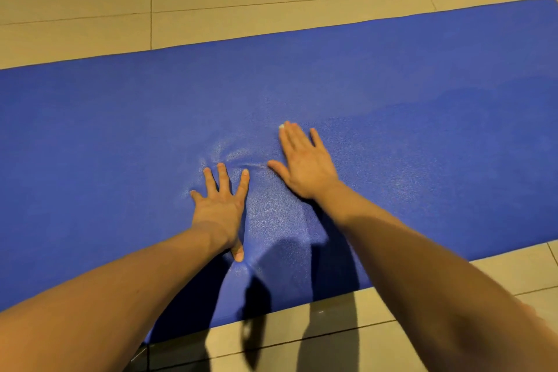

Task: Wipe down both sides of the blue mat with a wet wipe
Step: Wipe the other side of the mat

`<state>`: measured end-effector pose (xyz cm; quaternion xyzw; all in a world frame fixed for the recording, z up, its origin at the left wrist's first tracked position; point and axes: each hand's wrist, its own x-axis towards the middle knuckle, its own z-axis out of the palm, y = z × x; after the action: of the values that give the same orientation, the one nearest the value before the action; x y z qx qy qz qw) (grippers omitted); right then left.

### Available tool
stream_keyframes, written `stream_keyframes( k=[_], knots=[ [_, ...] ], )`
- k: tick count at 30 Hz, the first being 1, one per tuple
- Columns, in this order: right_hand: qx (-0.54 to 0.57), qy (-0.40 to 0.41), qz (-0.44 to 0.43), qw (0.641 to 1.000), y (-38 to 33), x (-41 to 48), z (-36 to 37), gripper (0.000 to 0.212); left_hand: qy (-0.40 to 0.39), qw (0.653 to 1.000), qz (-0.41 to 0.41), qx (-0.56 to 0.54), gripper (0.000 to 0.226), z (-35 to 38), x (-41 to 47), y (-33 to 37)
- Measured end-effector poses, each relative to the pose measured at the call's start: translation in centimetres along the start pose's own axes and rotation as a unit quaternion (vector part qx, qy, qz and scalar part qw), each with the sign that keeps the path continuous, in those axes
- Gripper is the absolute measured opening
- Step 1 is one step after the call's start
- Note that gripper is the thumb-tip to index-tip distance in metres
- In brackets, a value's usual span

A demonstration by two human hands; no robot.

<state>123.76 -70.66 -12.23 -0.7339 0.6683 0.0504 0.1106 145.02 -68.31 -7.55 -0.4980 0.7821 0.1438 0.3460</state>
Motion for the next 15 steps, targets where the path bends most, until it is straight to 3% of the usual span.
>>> stream_keyframes(
  k=[6,9,11,15],
  knots=[
    [-0.020,0.001,0.223,0.975,11.1,-0.8,-1.2,0.091,0.002,1.000,0.003,0.002,0.175,0.1,0.0,0.0],
    [0.027,-0.012,0.301,0.953,11.2,-0.3,-1.9,0.096,0.003,1.000,0.003,0.000,0.176,0.1,0.0,0.0],
    [0.051,-0.013,0.299,0.953,8.3,0.7,-2.0,0.097,0.008,1.000,0.002,0.005,0.176,0.2,0.0,0.0],
    [0.071,0.006,0.189,0.979,0.0,1.5,-0.8,0.095,0.005,1.000,0.000,0.001,0.177,0.1,0.1,0.0]
  ],
)
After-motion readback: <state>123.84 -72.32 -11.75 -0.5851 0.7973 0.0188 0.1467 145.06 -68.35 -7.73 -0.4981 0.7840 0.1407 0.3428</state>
